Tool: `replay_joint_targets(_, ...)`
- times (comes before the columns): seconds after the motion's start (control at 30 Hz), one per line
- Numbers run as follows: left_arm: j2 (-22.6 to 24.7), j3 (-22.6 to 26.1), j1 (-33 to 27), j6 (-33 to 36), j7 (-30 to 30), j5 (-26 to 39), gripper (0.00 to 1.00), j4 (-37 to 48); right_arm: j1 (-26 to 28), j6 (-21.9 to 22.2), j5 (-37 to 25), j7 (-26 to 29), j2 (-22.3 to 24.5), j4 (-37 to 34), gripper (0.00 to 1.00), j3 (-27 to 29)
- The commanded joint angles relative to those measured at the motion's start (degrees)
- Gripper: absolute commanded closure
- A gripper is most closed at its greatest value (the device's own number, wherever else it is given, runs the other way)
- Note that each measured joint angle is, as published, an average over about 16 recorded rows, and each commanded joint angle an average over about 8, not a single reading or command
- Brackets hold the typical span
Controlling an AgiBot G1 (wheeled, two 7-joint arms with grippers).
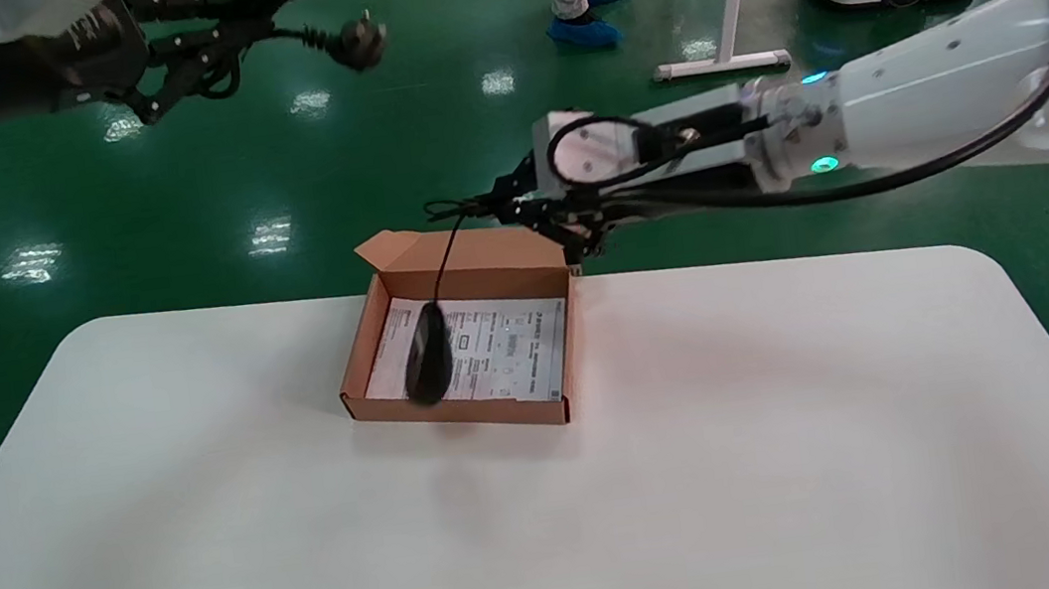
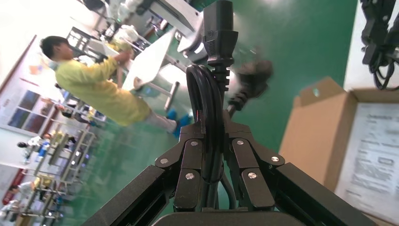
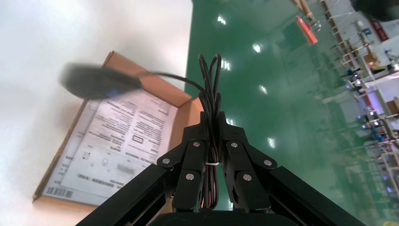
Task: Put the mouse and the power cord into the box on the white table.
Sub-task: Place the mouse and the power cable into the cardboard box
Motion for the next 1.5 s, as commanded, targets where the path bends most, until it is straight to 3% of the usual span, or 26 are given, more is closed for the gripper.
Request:
replay_joint_targets(0.03, 0.0, 0.3, -0.1, 0.3, 0.3, 0.5, 1.0, 0.7, -0.6, 1.1, -0.2, -0.8, -1.5, -1.1, 1.0, -0.1)
replay_joint_targets(0.8, 0.0, 1.8, -1.1, 1.3, 0.2, 2.7, 1.0, 4.8, -5.7, 12.0, 4.4, 5.6, -2.8, 4.8, 1.0, -2.3)
replay_joint_targets(1.07, -1.1, 2.0, -1.0, 1.2, -2.0, 3.2, 1.0, 3.1, -9.3, 13.6, 5.5, 6.4, -3.3, 12.1, 1.0, -7.4)
replay_joint_targets(1.27, -2.4, 2.3, -0.9, 1.2, -4.0, 3.7, 1.0, 0.8, -11.4, 17.8, 6.7, 7.6, -3.3, 16.9, 0.98, -13.0)
replay_joint_targets(1.33, -2.9, 2.4, -0.7, 1.2, -4.9, 3.9, 1.0, -0.1, -11.9, 19.5, 7.3, 8.2, -3.3, 17.8, 0.86, -14.9)
replay_joint_targets(1.5, -3.9, 2.5, 0.1, 0.7, -6.9, 4.1, 1.0, -2.6, -12.5, 22.6, 8.8, 9.8, -3.3, 19.5, 0.23, -19.4)
